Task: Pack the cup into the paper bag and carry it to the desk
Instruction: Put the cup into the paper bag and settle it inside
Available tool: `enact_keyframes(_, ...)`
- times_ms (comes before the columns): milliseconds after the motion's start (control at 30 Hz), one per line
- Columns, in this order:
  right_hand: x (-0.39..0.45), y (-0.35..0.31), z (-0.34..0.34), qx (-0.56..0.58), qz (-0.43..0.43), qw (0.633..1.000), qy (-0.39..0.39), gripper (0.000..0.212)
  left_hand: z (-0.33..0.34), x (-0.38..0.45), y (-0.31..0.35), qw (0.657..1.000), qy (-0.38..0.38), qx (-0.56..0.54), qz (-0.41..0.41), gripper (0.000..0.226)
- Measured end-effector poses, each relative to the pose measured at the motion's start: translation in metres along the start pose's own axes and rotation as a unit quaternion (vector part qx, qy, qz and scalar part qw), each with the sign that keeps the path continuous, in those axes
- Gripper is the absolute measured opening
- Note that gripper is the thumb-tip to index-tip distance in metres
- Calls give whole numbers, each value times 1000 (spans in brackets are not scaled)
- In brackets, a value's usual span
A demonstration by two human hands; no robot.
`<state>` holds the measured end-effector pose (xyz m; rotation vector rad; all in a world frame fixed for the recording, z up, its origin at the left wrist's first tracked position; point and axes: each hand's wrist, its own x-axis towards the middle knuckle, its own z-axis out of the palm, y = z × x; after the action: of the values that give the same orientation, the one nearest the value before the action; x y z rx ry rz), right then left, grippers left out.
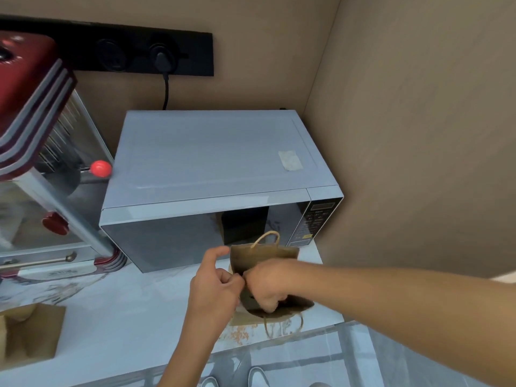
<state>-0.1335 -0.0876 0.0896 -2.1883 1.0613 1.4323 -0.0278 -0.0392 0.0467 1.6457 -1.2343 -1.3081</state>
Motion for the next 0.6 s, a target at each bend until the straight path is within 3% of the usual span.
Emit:
enact_keyframes(133, 31, 0, 20, 117, 16, 992, 41, 39, 1, -2, 0, 1000, -3, -3, 3, 46)
enact_keyframes(267, 49, 2, 35, 162, 52, 985, 19, 37, -2, -3, -2, 1000, 3, -10, 3, 45)
enact_keyframes(433, 55, 4, 41, 199, 77, 976, 49, 36, -6, -4, -1, 1000, 5, -12, 6, 46)
enact_keyframes(600, 60, 4, 44, 186, 79, 978, 48, 31, -6, -5, 0, 1000, 3, -15, 9, 42)
